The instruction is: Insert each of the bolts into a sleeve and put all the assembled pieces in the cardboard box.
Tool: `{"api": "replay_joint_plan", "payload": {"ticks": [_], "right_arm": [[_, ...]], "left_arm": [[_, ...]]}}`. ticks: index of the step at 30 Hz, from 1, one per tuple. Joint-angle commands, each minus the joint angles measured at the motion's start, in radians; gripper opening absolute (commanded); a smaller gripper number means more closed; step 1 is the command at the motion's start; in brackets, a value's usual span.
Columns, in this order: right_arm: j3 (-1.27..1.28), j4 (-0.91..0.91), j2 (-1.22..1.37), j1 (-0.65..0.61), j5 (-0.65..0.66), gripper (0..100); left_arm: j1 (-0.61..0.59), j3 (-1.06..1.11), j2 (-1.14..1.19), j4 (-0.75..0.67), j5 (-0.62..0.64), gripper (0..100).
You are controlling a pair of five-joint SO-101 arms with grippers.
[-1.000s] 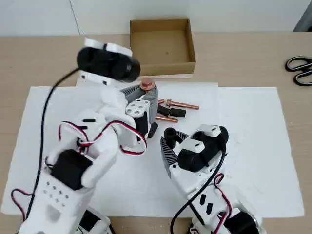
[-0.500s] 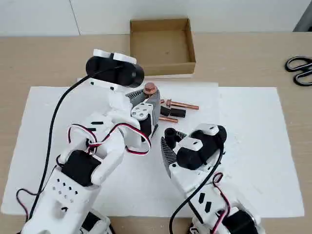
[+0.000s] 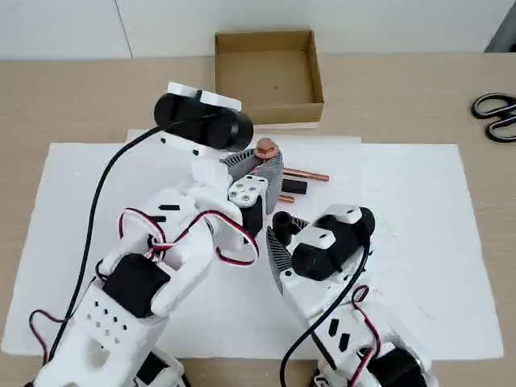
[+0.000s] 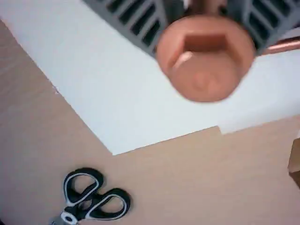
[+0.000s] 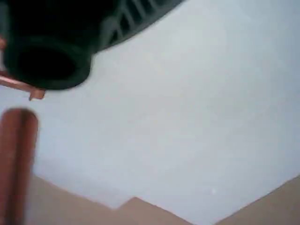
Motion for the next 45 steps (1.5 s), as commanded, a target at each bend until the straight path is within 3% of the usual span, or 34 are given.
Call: {"api": "replay_joint_plan", "payload": {"ticks": [1, 9, 18, 45], "right_arm": [[-0.005, 0.002, -0.005, 0.007, -0.011, 0.3], [-0.005, 0.001, -0.005, 0.007, -0.011, 0.3], [-0.005, 0.001, -0.004, 0.007, -0.011, 0.3], [-0.005, 0.001, -0.005, 0.007, -0.011, 0.3]], "left_arm": [[0.005, -0.09, -0.031, 0.035, 0.026, 1], [0.006, -0.15, -0.031, 0.117, 0.032, 1], [0.06, -0.15, -0.031, 0.12, 0.072, 1], [0.066, -0.147, -0.025, 0.218, 0.074, 1]]}}
